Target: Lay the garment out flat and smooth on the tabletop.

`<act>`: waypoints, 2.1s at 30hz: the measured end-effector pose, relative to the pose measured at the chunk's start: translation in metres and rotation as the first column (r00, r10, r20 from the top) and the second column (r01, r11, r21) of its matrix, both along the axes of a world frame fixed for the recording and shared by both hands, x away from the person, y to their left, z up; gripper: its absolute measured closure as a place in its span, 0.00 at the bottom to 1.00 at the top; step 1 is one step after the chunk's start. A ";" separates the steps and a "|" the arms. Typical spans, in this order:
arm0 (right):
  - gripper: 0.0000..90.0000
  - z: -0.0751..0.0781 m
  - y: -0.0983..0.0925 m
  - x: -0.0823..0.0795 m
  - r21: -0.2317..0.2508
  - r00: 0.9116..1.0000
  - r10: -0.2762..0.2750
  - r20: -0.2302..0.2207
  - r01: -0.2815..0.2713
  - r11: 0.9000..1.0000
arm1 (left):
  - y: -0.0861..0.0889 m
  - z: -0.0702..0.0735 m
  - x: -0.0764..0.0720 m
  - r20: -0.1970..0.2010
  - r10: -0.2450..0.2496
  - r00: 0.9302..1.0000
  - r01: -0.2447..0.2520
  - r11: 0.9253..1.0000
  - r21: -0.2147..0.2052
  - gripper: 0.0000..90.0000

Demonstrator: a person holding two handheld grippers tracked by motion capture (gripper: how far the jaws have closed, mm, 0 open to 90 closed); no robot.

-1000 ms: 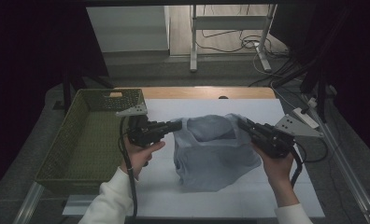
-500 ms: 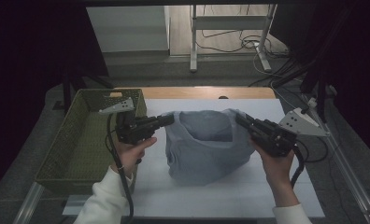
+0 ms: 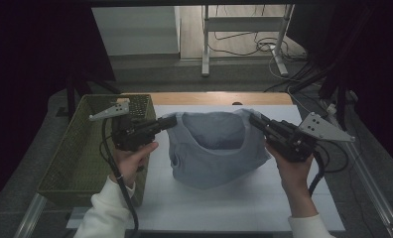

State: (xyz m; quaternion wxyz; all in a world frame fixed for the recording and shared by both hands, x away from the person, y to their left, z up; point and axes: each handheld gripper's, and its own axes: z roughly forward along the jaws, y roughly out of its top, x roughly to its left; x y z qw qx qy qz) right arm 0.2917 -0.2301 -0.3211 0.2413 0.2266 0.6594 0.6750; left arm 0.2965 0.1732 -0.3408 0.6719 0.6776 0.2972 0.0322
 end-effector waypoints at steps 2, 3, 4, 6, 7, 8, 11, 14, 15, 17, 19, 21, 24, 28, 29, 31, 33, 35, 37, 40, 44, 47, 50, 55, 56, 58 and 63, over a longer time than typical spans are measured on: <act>0.94 0.001 0.000 0.000 0.000 1.000 0.000 0.004 0.000 1.000 | 0.001 0.001 -0.001 0.000 0.000 1.000 0.000 1.000 -0.003 0.95; 0.94 0.001 -0.001 -0.001 0.000 1.000 -0.003 0.007 0.003 1.000 | 0.001 0.001 -0.001 -0.001 -0.001 1.000 0.001 1.000 -0.004 0.95; 0.94 0.002 -0.001 -0.001 0.003 1.000 -0.004 0.007 0.004 1.000 | 0.001 0.001 -0.002 -0.001 -0.003 1.000 0.003 1.000 -0.006 0.95; 0.95 0.002 -0.002 -0.002 0.007 1.000 -0.006 0.011 0.006 1.000 | 0.001 0.002 -0.003 0.003 -0.005 1.000 0.005 1.000 -0.005 0.95; 0.95 0.003 -0.003 -0.003 0.008 1.000 -0.006 0.011 0.006 1.000 | 0.001 0.003 -0.003 0.005 -0.004 1.000 0.005 1.000 -0.004 0.95; 0.95 0.003 -0.003 -0.003 0.009 1.000 -0.005 0.013 0.005 1.000 | 0.000 0.003 -0.004 0.006 -0.006 1.000 0.006 1.000 -0.004 0.95; 0.94 0.005 -0.004 -0.005 0.007 1.000 -0.006 0.022 0.005 1.000 | 0.000 0.004 -0.005 0.010 -0.007 1.000 0.007 1.000 -0.003 0.95; 0.94 0.007 -0.006 -0.007 0.015 1.000 -0.006 0.027 0.006 1.000 | 0.000 0.006 -0.006 0.016 -0.010 1.000 0.010 1.000 -0.004 0.95; 0.95 0.008 -0.006 -0.008 0.017 0.999 -0.005 0.033 0.004 1.000 | 0.000 0.006 -0.007 0.018 -0.010 1.000 0.010 1.000 -0.004 0.95; 0.95 0.011 -0.006 -0.011 0.020 0.999 -0.003 0.042 0.002 1.000 | 0.000 0.007 -0.008 0.020 -0.012 1.000 0.012 1.000 -0.006 0.95; 0.94 0.013 -0.006 -0.014 0.018 0.999 -0.002 0.053 0.001 1.000 | 0.000 0.008 -0.008 0.019 -0.015 1.000 0.015 1.000 -0.002 0.95; 0.94 0.014 -0.005 -0.015 0.016 0.998 0.001 0.060 -0.002 1.000 | -0.001 0.008 -0.009 0.019 -0.015 1.000 0.014 1.000 0.003 0.95; 0.94 0.014 -0.004 -0.015 0.011 0.998 0.000 0.058 -0.001 1.000 | 0.000 0.009 -0.010 0.021 -0.011 1.000 0.011 1.000 0.005 0.95; 0.94 0.013 -0.004 -0.013 0.013 0.999 0.003 0.054 -0.003 1.000 | 0.002 0.013 -0.014 0.030 -0.008 1.000 0.008 1.000 0.001 0.95; 0.95 0.013 -0.004 -0.013 0.014 0.998 0.004 0.055 -0.005 1.000 | 0.004 0.015 -0.016 0.035 -0.006 0.999 0.006 1.000 0.000 0.95; 0.95 0.014 -0.003 -0.013 0.016 0.998 0.009 0.056 -0.010 1.000 | 0.006 0.020 -0.019 0.045 -0.008 0.999 0.008 1.000 -0.005 0.95; 0.95 0.015 -0.002 -0.015 0.017 0.998 0.012 0.058 -0.013 1.000 | 0.008 0.024 -0.023 0.058 -0.009 0.998 0.009 1.000 -0.005 0.95; 0.94 0.016 -0.001 -0.017 0.015 0.998 0.016 0.060 -0.017 1.000 | 0.010 0.027 -0.027 0.066 -0.013 0.998 0.013 1.000 -0.009 0.95; 0.95 0.018 0.000 -0.020 0.013 0.998 0.018 0.062 -0.019 1.000 | 0.012 0.028 -0.029 0.069 -0.010 0.998 0.010 1.000 -0.010 0.95; 0.95 0.021 0.001 -0.027 0.009 0.997 0.023 0.069 -0.024 1.000 | 0.014 0.029 -0.033 0.067 -0.016 0.998 0.016 1.000 -0.011 0.95; 0.94 0.029 0.000 -0.045 0.000 0.995 0.026 0.096 -0.026 1.000 | 0.014 0.034 -0.047 0.085 -0.033 0.996 0.032 0.999 0.008 0.95; 0.94 0.036 -0.001 -0.061 -0.021 0.992 0.022 0.128 -0.020 1.000 | 0.015 0.036 -0.055 0.100 -0.042 0.994 0.041 0.999 0.011 0.95; 0.94 0.038 -0.001 -0.065 -0.040 0.991 0.007 0.135 -0.002 0.999 | 0.012 0.033 -0.053 0.090 -0.045 0.995 0.044 0.999 0.014 0.95; 0.94 0.019 -0.005 -0.043 -0.060 0.996 -0.055 0.066 0.059 0.996 | 0.003 0.013 -0.032 0.029 -0.032 0.999 0.030 0.999 0.043 0.95; 0.94 0.013 -0.005 -0.036 -0.066 0.997 -0.067 0.046 0.070 0.995 | 0.001 0.009 -0.027 0.020 -0.024 1.000 0.022 0.998 0.054 0.95; 0.94 0.002 -0.006 -0.024 -0.076 0.997 -0.080 0.005 0.080 0.994 | -0.003 0.000 -0.018 0.009 -0.010 1.000 0.010 0.997 0.081 0.95; 0.94 -0.017 -0.008 -0.006 -0.091 0.994 -0.101 -0.048 0.096 0.991 | -0.009 -0.014 -0.004 -0.013 0.010 1.000 -0.009 0.995 0.104 0.95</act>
